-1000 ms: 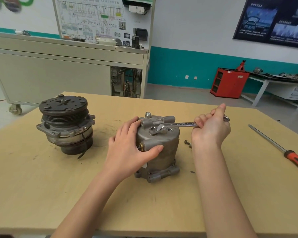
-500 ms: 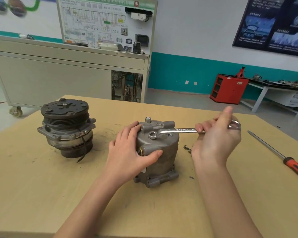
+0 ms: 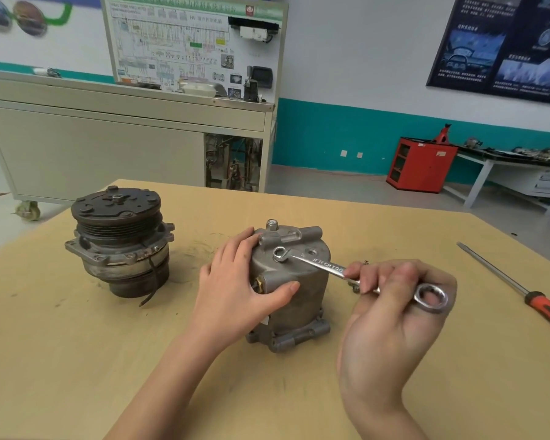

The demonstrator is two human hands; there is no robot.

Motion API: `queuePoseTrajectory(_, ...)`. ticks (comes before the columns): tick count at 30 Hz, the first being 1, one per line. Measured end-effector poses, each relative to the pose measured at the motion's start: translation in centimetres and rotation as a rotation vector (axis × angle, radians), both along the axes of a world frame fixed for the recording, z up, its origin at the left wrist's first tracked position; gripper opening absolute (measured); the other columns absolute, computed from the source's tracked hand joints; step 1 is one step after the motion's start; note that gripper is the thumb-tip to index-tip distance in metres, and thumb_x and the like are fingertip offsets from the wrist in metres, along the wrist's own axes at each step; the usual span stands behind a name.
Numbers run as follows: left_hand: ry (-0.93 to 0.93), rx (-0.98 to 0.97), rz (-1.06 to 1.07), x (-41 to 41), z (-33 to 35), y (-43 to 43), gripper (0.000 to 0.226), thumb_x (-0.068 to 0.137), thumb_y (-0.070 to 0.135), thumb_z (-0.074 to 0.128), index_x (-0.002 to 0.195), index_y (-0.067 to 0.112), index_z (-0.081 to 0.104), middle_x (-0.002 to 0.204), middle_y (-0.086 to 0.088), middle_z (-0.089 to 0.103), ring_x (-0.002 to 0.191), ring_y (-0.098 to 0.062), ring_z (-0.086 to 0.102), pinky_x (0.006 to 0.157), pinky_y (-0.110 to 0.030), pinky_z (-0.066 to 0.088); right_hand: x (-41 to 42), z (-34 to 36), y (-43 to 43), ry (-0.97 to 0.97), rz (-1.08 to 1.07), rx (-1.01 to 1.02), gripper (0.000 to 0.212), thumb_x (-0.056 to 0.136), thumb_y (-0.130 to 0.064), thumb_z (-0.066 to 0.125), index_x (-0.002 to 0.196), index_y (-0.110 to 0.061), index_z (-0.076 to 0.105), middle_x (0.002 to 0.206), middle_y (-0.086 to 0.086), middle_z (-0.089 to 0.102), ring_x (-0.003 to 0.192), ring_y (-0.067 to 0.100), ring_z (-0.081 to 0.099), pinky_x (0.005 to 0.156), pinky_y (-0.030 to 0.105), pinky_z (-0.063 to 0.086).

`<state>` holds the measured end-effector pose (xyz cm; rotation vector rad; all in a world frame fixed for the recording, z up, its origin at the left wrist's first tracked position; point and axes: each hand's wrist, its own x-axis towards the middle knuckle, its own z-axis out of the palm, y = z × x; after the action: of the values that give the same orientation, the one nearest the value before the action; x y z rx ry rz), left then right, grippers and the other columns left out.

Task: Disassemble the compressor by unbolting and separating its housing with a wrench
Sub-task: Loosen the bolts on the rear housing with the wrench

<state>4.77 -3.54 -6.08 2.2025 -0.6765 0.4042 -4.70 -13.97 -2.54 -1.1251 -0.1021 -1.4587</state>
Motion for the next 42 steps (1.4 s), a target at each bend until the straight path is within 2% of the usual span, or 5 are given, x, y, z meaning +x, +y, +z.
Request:
queuePoseTrajectory(15,0.018,-0.024,-0.035,0.0,0.3,0.1,0.099,0.056,0.081,0.039,0.141,0.032,0.036,0.140,0.029,0.025,0.135,0.000,0.024,0.106,-0.032,0.022,2.0,-0.1,-4.1,0.043,0.268,0.385,0.028,0.103,-0.016,0.034,0.075,-0.018,0.040,0.058,-0.008,0.039,0.050,0.009,0.039,0.054,0.025,0.048)
queuePoseTrajectory(23,0.027,-0.042,-0.045,0.2,0.1,0.3,0.098,0.055,0.081,0.043,0.141,0.035,0.036,0.142,0.034,0.023,0.136,0.001,0.023,0.108,-0.030,0.022,12.9,4.1,-9.0,0.724,0.651,0.569,0.021,0.102,-0.023,0.043,0.084,-0.011,0.043,0.053,-0.001,0.035,0.041,0.011,0.036,0.045,0.025,0.043)
queuePoseTrajectory(31,0.076,0.018,-0.041,-0.2,0.6,0.5,0.102,0.054,0.084,0.036,0.144,0.038,0.027,0.150,0.032,0.016,0.138,0.003,0.017,0.112,-0.034,0.021,19.4,6.8,-4.0,1.220,-0.351,-0.986,0.029,0.101,-0.029,0.036,0.118,-0.011,0.050,0.104,0.010,0.062,0.084,0.026,0.055,0.065,0.032,0.039)
queuePoseTrajectory(38,0.306,0.007,-0.268,0.3,1.8,3.2,0.083,0.054,0.080,0.052,0.118,0.074,0.000,0.126,0.055,0.011,0.120,0.030,0.017,0.107,-0.021,0.022,19.0,6.1,4.3,1.038,-0.252,-1.823,0.032,0.099,-0.027,0.033,0.121,-0.014,0.053,0.115,0.014,0.061,0.100,0.031,0.058,0.068,0.035,0.037)
queuePoseTrajectory(42,0.373,0.009,-0.274,0.0,1.2,3.5,0.068,0.052,0.074,0.059,0.111,0.053,0.033,0.116,0.046,0.042,0.111,0.020,0.040,0.088,-0.001,0.031,14.8,4.2,8.3,0.658,-0.236,-2.293,0.024,0.100,-0.024,0.031,0.112,-0.013,0.049,0.093,0.005,0.064,0.070,0.025,0.053,0.048,0.027,0.030)
